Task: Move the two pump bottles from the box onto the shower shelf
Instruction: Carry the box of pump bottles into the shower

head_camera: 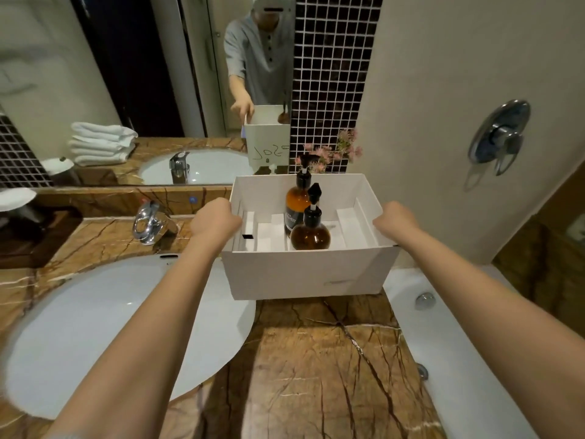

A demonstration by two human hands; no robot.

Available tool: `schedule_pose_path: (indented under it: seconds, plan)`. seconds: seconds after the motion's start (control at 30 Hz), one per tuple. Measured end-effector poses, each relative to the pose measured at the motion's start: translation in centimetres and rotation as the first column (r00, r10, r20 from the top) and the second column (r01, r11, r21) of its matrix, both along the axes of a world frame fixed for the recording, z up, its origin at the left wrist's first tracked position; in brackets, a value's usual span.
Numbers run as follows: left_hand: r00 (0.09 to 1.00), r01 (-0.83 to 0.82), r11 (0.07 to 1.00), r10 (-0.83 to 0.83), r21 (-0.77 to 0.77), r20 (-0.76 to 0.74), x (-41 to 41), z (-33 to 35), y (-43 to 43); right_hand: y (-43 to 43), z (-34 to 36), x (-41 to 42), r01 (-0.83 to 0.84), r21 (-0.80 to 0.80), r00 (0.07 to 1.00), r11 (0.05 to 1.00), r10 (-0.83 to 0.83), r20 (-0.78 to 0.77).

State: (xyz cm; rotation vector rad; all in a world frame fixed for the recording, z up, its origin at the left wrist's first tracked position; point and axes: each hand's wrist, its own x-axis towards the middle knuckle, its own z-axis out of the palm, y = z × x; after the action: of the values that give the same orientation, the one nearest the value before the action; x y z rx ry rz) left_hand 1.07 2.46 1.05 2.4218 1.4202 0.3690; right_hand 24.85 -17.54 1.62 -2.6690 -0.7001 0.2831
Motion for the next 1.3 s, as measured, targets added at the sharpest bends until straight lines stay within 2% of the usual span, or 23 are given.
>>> schedule_pose_path:
  seconds: [0.23,0.43,0.67,0.83,1.03,1.3]
  plan:
    - [1.0,0.003,0.998,-0.003,0.071,-0.003,-1.3,10.9,-1.1,-1.7,10.2,-1.7,-0.017,0.063,1.0,0.998,0.016,0.02]
    - [0.999,0.041,0.994,-0.044,0.102,0.026,-2.5,19.3,-2.4,-3.0,19.2,-3.2,-0.027,0.049,0.998,0.998,0.025,0.056]
    - [0.995,0.089,0.983,-0.094,0.162,0.024,-2.9,26.3,-3.6,-4.9,25.6,-3.8,-0.003,0.094,0.999,0.996,-0.002,0.047]
    - [0.99,0.132,0.974,-0.139,0.186,0.025,-2.5,28.7,-5.2,-7.7,27.7,-4.3,0.037,0.09,0.998,0.995,-0.042,0.054]
    - [0.974,0.213,0.965,-0.222,0.154,0.044,0.0,28.7,-8.2,-12.2,28.9,-4.6,0.104,0.006,0.987,0.995,-0.104,0.123]
    - [0.92,0.378,0.911,-0.39,0.167,0.048,6.4,29.7,-15.0,-22.3,30.3,-2.7,0.27,0.079,0.955,0.96,-0.277,0.104]
